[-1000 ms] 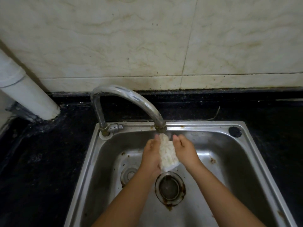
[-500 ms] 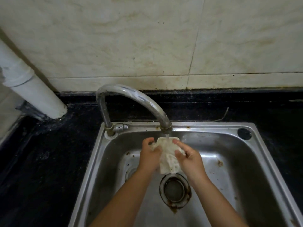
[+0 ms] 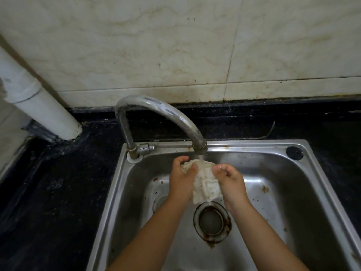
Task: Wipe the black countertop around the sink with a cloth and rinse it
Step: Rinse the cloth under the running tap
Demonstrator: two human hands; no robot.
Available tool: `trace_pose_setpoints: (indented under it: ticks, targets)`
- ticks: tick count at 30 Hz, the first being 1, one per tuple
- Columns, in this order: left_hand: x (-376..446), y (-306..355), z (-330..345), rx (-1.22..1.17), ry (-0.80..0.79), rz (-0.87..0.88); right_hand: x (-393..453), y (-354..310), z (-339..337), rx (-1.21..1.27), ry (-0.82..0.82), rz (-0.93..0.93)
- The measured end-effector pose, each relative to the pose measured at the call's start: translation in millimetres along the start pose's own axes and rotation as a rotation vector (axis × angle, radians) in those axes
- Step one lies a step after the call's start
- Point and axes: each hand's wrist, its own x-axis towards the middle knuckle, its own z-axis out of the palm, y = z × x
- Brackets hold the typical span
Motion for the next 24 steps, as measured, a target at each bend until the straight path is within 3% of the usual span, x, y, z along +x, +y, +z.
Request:
trace_pose_setpoints:
  ticks: [4, 6, 11, 16, 21, 24]
  targets:
    - [-10.1, -6.0, -2.4, 0.066, -0.148, 0.111, 5.2, 5.1, 7.5, 0.234, 0.209, 0.177]
    - [-11.8, -8.3, -6.6, 0.052, -0.163, 0.115, 7.1, 7.5, 8.8, 0.260, 0.238, 0.201]
    - [-3.5, -9.7, -14.7, -0.021, -0.118, -0.002, 9.6, 7.8, 7.7, -0.241, 0.166, 0.070]
    - [2.3, -7.5, -9.7, -0.021, -0.008, -0.092, 13.3, -1.6, 14.0, -0.722, -0.082, -0.088]
    - [5.1, 0.5, -6.9, -0.041, 0.010, -0.140, 9.8, -6.6, 19.3, -0.855, -0.234, -0.139]
    - [3.8, 3.4, -4.5, -0.064, 0.002, -0.086, 8.3, -8.6, 11.6, -0.599, -0.198, 0.071]
